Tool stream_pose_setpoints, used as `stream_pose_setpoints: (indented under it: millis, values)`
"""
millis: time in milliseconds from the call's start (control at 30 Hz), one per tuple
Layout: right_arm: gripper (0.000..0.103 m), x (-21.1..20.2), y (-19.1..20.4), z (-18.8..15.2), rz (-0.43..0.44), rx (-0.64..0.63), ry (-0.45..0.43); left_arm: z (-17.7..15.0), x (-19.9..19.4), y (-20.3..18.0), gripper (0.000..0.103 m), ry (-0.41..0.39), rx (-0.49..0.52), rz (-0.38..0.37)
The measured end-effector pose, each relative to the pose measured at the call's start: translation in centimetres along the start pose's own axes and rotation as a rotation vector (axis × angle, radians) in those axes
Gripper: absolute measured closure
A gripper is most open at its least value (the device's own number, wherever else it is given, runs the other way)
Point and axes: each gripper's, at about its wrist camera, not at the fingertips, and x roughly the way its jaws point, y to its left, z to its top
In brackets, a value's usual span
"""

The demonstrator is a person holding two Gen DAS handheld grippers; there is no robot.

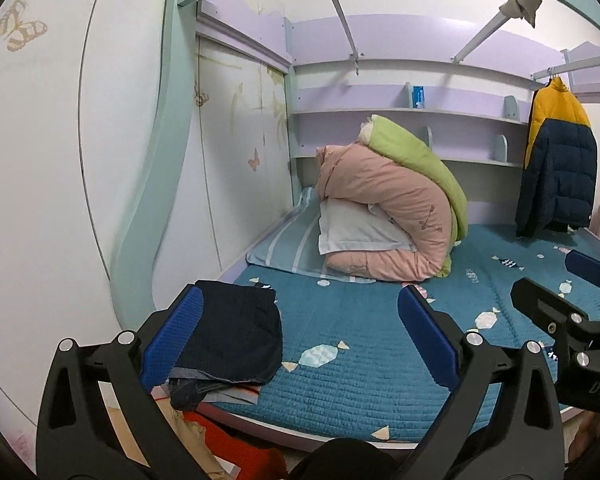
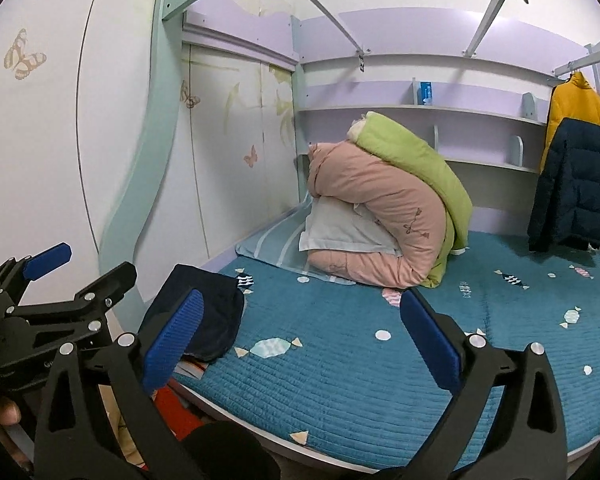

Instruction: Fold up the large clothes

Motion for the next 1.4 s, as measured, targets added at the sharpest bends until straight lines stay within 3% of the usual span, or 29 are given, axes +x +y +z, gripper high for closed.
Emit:
stream_pose_setpoints:
  millis: [467,1400]
  values:
    - [0.008,-1.1,-0.9,0.1,-0.004,0.018,-0.016,0.6,-2.0,-1.5,0.005,-0.035,0.023,-0.008]
    - [0.008,-2.0,-2.2,0.2,0.004,0.056,-0.045,1.2,-2.4,-1.8,0.005,-0.056,0.045,-0.004]
